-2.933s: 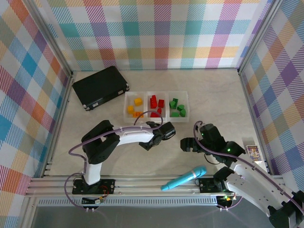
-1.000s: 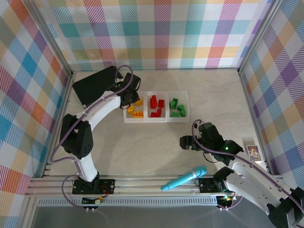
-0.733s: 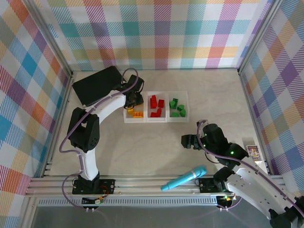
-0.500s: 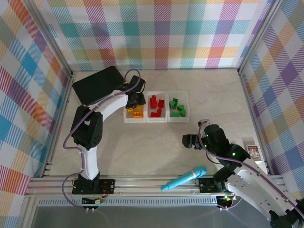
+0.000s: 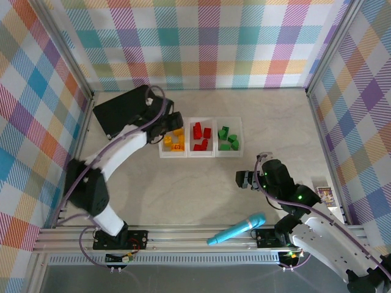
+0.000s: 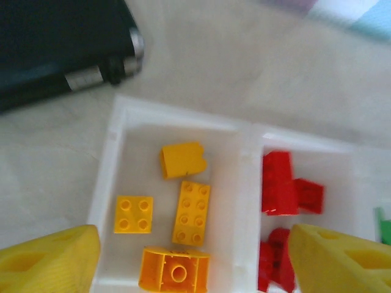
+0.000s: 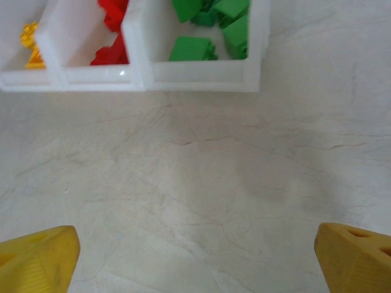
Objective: Sort the legos into containers by color
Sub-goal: Reset both arms
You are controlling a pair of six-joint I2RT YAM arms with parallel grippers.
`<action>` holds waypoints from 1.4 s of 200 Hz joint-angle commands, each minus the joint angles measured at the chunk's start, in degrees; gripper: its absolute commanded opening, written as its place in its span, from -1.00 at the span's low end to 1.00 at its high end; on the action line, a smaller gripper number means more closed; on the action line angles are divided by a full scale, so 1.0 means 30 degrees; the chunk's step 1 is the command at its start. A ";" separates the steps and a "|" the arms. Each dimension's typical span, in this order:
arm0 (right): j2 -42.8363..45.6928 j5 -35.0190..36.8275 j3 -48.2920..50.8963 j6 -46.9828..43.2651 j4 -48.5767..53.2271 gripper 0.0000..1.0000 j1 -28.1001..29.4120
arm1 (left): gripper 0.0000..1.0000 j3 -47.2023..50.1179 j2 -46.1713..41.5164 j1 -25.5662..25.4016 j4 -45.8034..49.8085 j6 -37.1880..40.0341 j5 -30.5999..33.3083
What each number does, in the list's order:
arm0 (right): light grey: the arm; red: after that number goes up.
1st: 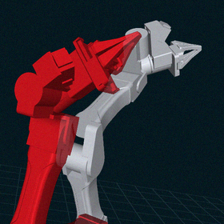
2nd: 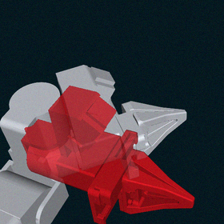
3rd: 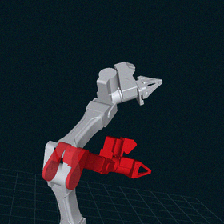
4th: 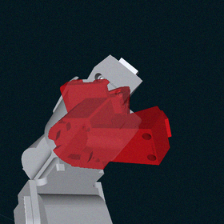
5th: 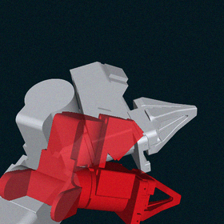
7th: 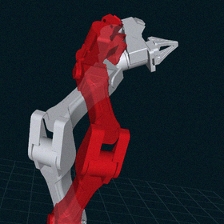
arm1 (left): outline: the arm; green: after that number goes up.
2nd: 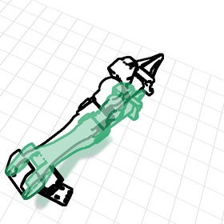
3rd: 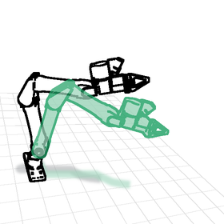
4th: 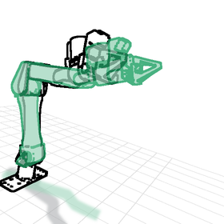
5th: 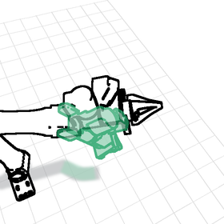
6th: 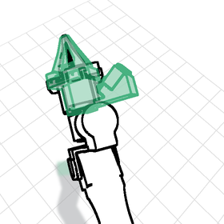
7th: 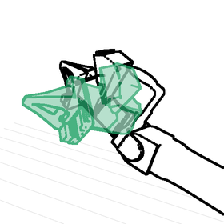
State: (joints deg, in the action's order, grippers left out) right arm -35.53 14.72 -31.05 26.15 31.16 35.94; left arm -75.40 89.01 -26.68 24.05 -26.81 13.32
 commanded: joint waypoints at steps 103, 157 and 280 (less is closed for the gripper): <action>-0.4402 1.0202 0.3269 -0.5550 -1.3657 0.98 -0.1808 | 0.98 1.7111 -1.3488 0.0191 -1.0960 0.5015 0.8180; -0.9630 0.7608 0.1693 -0.6771 -1.7091 0.98 -0.5702 | 0.99 1.9614 -1.3988 0.2215 -1.3602 0.7014 0.8391; -1.6736 -0.1441 0.1370 -0.7459 -2.3543 0.98 -1.1386 | 0.99 1.8007 -0.3771 0.3912 -2.1303 0.9574 0.6884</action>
State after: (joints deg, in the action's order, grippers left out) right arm -86.56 22.63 -24.93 0.45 -39.38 5.76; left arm -17.26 71.50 -16.97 -30.52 -2.39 38.02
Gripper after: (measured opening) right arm 0.990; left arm 0.995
